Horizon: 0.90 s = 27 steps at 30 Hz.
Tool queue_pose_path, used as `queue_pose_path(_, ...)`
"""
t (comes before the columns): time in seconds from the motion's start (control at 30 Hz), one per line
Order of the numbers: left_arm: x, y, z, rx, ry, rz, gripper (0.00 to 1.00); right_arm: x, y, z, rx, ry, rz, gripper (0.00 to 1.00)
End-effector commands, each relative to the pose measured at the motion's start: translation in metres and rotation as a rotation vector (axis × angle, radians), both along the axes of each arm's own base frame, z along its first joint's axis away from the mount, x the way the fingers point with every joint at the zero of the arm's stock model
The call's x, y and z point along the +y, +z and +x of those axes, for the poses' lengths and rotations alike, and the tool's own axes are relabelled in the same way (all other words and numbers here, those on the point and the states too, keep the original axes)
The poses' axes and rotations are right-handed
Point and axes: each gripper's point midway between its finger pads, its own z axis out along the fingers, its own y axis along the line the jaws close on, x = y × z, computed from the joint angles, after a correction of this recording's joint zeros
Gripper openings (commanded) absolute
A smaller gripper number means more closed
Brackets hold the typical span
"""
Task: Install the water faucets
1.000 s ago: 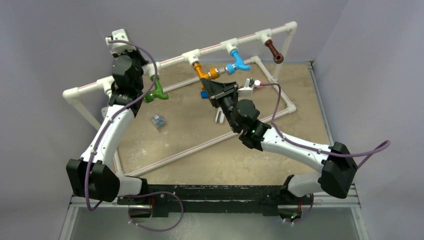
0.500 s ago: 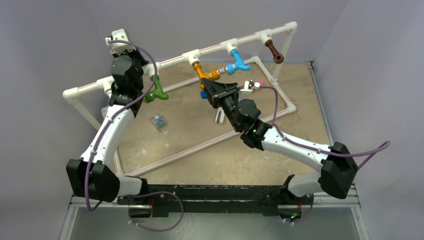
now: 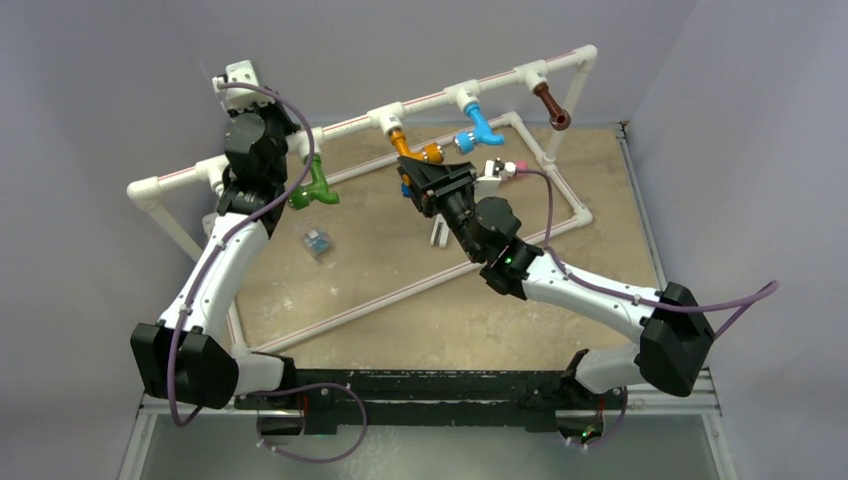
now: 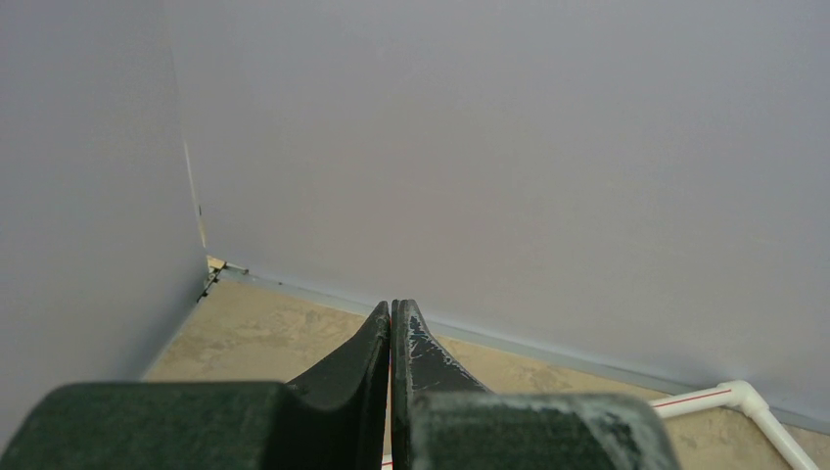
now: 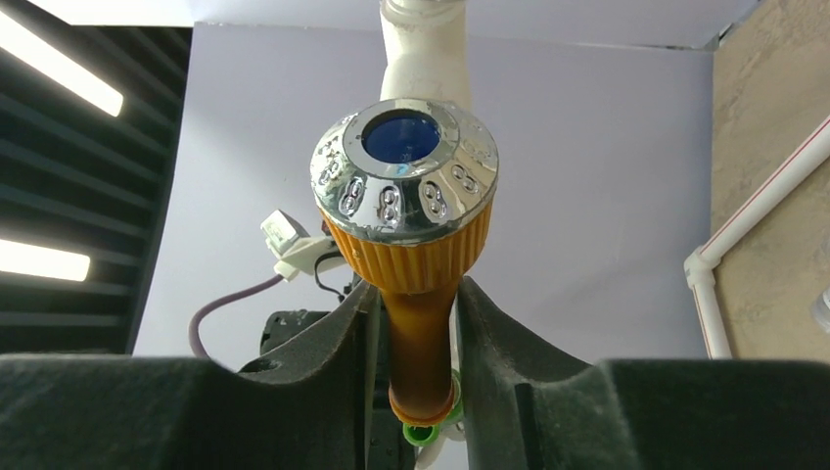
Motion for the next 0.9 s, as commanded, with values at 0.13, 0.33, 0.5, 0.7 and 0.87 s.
queue_pose_path(0.13,-0.023,-0.118,-0.008,0.373,-0.098,0.059,0.0,-0.002,0.029,-0.002,-0.056,0.01,0.059,0.5)
queue_pose_path(0.33,-0.022,-0.119,-0.008,0.374,-0.096,0.062,0.0,-0.003,0.03,-0.003,-0.078,0.004,0.037,0.66)
queue_pose_path(0.5,-0.022,-0.118,-0.007,0.373,-0.092,0.064,0.0,-0.01,0.036,-0.012,-0.145,-0.003,-0.025,0.77)
queue_pose_path(0.7,-0.022,-0.121,-0.006,0.377,-0.091,0.066,0.0,-0.021,0.027,-0.025,-0.216,0.001,-0.202,0.88)
queue_pose_path(0.87,-0.022,-0.124,-0.005,0.386,-0.09,0.069,0.0,-0.052,0.023,-0.038,-0.313,-0.063,-0.397,0.93)
